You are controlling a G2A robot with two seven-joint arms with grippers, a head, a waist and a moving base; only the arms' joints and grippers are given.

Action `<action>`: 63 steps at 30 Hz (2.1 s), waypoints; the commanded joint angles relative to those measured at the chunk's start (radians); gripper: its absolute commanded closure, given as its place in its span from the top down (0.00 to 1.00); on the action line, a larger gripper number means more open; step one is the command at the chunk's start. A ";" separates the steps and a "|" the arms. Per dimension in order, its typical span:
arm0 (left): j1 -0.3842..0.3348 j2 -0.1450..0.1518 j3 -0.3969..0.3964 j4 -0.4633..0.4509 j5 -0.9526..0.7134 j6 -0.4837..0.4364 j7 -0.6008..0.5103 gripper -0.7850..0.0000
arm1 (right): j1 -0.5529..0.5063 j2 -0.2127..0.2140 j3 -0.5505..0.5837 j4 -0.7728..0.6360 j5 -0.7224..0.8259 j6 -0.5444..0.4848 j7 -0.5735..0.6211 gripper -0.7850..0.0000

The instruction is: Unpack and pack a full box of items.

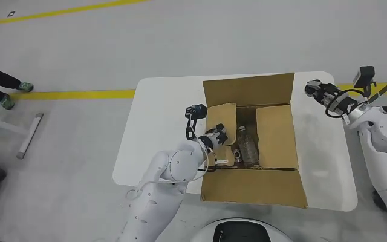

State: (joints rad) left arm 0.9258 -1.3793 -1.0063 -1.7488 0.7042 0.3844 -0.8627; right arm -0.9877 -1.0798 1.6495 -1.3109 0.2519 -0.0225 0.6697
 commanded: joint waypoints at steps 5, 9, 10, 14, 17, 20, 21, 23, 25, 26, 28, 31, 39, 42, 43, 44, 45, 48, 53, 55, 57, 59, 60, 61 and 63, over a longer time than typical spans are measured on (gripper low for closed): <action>-0.009 -0.003 0.019 0.016 0.007 -0.001 -0.021 0.00 | 0.140 -0.026 -0.113 0.159 0.082 -0.041 -0.024 0.00; -0.008 -0.002 0.028 0.025 0.026 0.008 -0.042 0.00 | 0.237 -0.042 -0.178 0.271 0.140 -0.053 0.045 0.00; -0.007 -0.002 0.028 0.025 0.030 0.011 -0.045 0.00 | 0.253 -0.044 -0.190 0.288 0.141 -0.065 0.064 0.00; 0.000 -0.001 0.025 0.017 0.037 0.018 -0.052 0.00 | 0.282 -0.046 -0.208 0.320 0.154 -0.129 0.157 0.00; 0.005 0.000 0.021 0.010 0.043 0.021 -0.055 0.00 | 0.282 -0.041 -0.202 0.330 0.173 -0.153 0.228 0.00; 0.011 0.001 0.017 0.002 0.047 0.026 -0.060 0.12 | 0.274 -0.033 -0.189 0.324 0.177 -0.157 0.288 0.00; 0.013 0.001 0.013 -0.003 0.046 0.031 -0.060 0.31 | 0.268 -0.030 -0.185 0.317 0.173 -0.160 0.314 0.00; 0.017 0.002 0.006 -0.014 0.050 0.035 -0.063 0.76 | 0.256 -0.022 -0.176 0.301 0.156 -0.166 0.345 0.00; 0.024 0.005 -0.005 -0.034 0.059 0.039 -0.074 1.00 | 0.238 -0.016 -0.165 0.283 0.161 -0.170 0.373 0.00; 0.028 0.007 -0.013 -0.051 0.062 0.042 -0.080 1.00 | 0.228 -0.013 -0.157 0.275 0.155 -0.174 0.380 0.00; 0.044 0.012 -0.034 -0.091 0.064 0.047 -0.096 1.00 | 0.208 -0.007 -0.143 0.257 0.160 -0.173 0.390 0.00; 0.081 0.021 -0.075 -0.162 0.073 0.052 -0.113 1.00 | 0.174 0.000 -0.127 0.220 0.165 -0.178 0.419 0.00; 0.198 0.044 -0.199 -0.337 0.126 0.094 -0.105 1.00 | 0.106 0.017 -0.123 0.123 0.118 -0.188 0.484 0.00; 0.234 0.052 -0.243 -0.368 0.152 0.115 -0.110 1.00 | 0.078 0.024 -0.128 0.077 0.077 -0.205 0.512 0.00; 0.246 0.054 -0.256 -0.373 0.162 0.122 -0.111 1.00 | 0.068 0.026 -0.127 0.065 0.055 -0.208 0.504 0.00; 0.254 0.055 -0.264 -0.376 0.164 0.128 -0.110 1.00 | 0.059 0.028 -0.129 0.055 0.042 -0.205 0.501 0.00; 0.254 0.055 -0.264 -0.376 0.164 0.128 -0.110 1.00 | 0.051 0.029 -0.131 0.047 0.038 -0.203 0.500 0.00; 0.254 0.055 -0.264 -0.376 0.164 0.128 -0.110 1.00 | 0.033 0.033 -0.137 0.028 0.008 -0.199 0.494 0.00; 0.254 0.055 -0.264 -0.376 0.164 0.128 -0.110 1.00 | 0.015 0.038 -0.144 0.001 -0.019 -0.196 0.469 0.00; 0.254 0.055 -0.264 -0.376 0.164 0.128 -0.110 1.00 | 0.010 0.040 -0.150 -0.014 -0.033 -0.196 0.462 0.00; 0.258 0.055 -0.262 -0.375 0.165 0.114 -0.100 1.00 | 0.004 0.041 -0.153 -0.024 -0.036 -0.193 0.454 0.00; 0.270 0.059 -0.250 -0.372 0.183 0.061 -0.099 1.00 | 0.000 0.042 -0.154 -0.029 -0.033 -0.190 0.448 0.00; 0.276 0.062 -0.247 -0.374 0.207 0.035 -0.105 1.00 | -0.001 0.043 -0.155 -0.030 -0.032 -0.189 0.446 0.00; 0.283 0.068 -0.242 -0.377 0.262 -0.009 -0.123 1.00 | -0.003 0.043 -0.155 -0.030 -0.031 -0.188 0.440 0.00; 0.308 0.080 -0.242 -0.388 0.369 -0.085 -0.166 1.00 | -0.005 0.044 -0.158 -0.031 -0.026 -0.188 0.434 0.00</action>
State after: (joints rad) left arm 1.2167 -1.3069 -1.2476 -2.1290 0.9874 0.3535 -0.9997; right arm -0.9915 -1.0361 1.4927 -1.3419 0.2229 -0.2108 1.1069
